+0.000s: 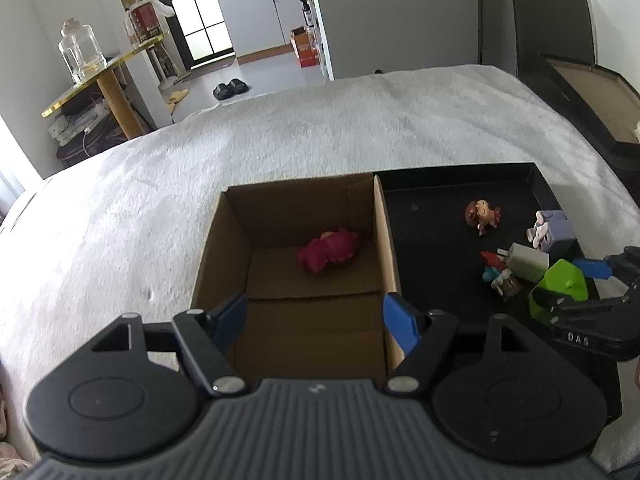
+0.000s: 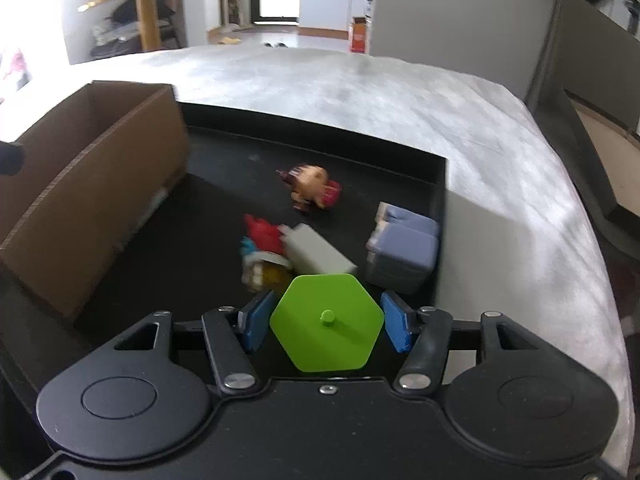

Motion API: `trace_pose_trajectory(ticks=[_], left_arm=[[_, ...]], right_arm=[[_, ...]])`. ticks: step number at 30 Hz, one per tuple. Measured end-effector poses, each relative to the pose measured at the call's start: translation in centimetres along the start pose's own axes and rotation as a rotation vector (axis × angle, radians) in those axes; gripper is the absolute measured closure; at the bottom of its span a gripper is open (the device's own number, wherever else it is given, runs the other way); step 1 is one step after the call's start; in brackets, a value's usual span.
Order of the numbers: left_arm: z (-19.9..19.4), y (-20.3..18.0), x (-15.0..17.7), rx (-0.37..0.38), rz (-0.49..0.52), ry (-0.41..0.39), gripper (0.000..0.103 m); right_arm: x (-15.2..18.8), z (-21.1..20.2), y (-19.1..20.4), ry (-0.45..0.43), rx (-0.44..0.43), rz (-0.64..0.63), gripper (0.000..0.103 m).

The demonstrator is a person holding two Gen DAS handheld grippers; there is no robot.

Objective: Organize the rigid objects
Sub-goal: 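Carry the green block with the right gripper and release it into the box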

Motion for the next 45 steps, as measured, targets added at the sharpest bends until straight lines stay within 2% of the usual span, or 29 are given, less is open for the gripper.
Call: trace_pose_trajectory(ticks=[5,11,26,33,37,40,45], left_arm=[[0.3,1.3,0.3,0.014,-0.042,0.015,0.029],[0.9,3.6,1.0,0.031,-0.102,0.043,0.029],[0.6,10.5,2.7,0.098,-0.302,-0.035,0.029],[0.6,12.4,3.7,0.135,-0.330,-0.060,0.030],[0.8,12.9,4.4,0.167,-0.339,-0.073,0.036],[1.2,13.0,4.8,0.204,-0.339,-0.067,0.047],[2.1,13.1,5.6,0.248,-0.349,-0.050,0.071]], right_arm=[[-0.7,-0.6,0.9,-0.007,-0.018,0.001,0.046],[-3.5,-1.7,2.0,-0.030,-0.010,-0.010,0.046],[-7.6,-4.5,7.0,-0.071,0.026,-0.023,0.046],[-9.6,-5.6,10.7,-0.102,0.027,-0.054,0.046],[-10.8,-5.8,12.5,-0.117,0.035,-0.082,0.046],[-11.6,-5.8,13.7,-0.120,0.036,-0.099,0.046],[-13.0,-5.5,16.2,-0.129,0.039,-0.148,0.046]])
Point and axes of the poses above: each gripper's, at about its wrist camera, not at the fingertips, and z roughly the way its jaws point, y to its left, x to its underside, the point moved 9 cm from there along z, roughly the way its jaws point, and after that the axes turned 3 degrees about y, right-handed, at the moved point
